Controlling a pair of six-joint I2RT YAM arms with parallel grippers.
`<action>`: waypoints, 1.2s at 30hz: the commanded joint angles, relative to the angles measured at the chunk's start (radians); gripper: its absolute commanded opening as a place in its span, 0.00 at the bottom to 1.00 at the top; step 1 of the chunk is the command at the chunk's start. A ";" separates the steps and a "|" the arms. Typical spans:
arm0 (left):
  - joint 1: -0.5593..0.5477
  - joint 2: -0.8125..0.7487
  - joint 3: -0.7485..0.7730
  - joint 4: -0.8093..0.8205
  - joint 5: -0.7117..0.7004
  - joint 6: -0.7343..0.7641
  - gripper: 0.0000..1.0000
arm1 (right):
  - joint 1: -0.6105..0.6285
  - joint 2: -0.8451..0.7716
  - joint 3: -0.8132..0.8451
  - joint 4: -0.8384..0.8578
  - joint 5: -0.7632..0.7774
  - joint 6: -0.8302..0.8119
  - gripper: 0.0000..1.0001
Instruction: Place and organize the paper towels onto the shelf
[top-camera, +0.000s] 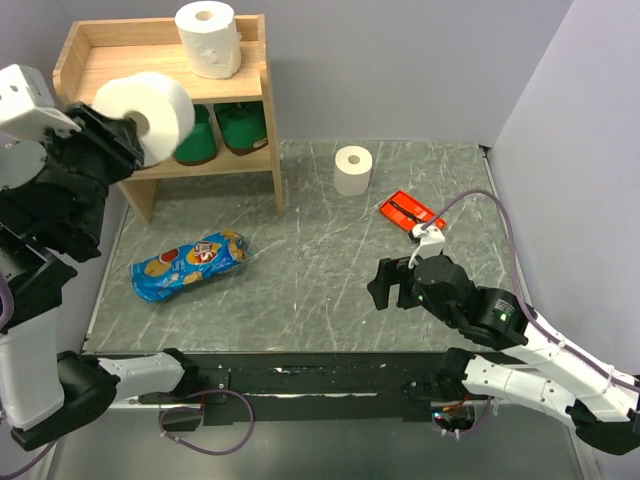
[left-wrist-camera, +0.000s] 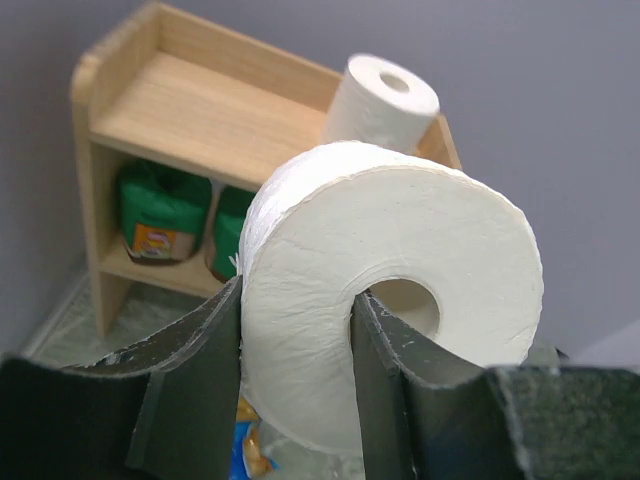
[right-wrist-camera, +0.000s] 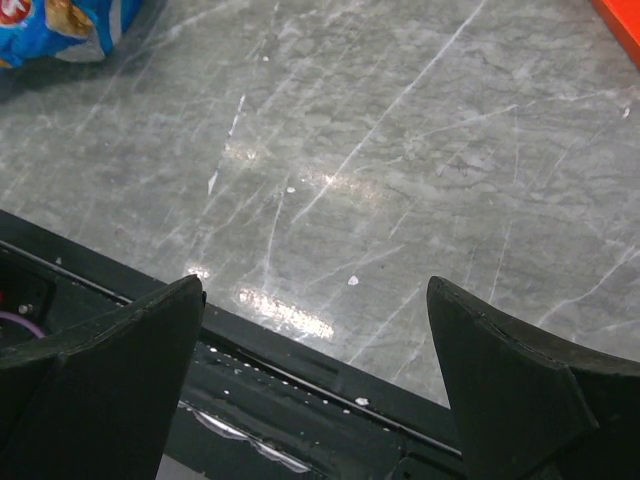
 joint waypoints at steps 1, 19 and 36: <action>0.005 0.074 0.075 0.148 -0.158 0.100 0.35 | -0.004 -0.024 0.081 -0.025 0.000 0.024 1.00; 0.409 0.236 0.127 0.262 0.184 0.077 0.34 | -0.004 -0.121 0.095 -0.116 -0.010 0.055 1.00; 0.714 0.448 0.207 0.461 0.531 -0.030 0.34 | -0.004 -0.045 0.225 -0.137 -0.005 0.020 1.00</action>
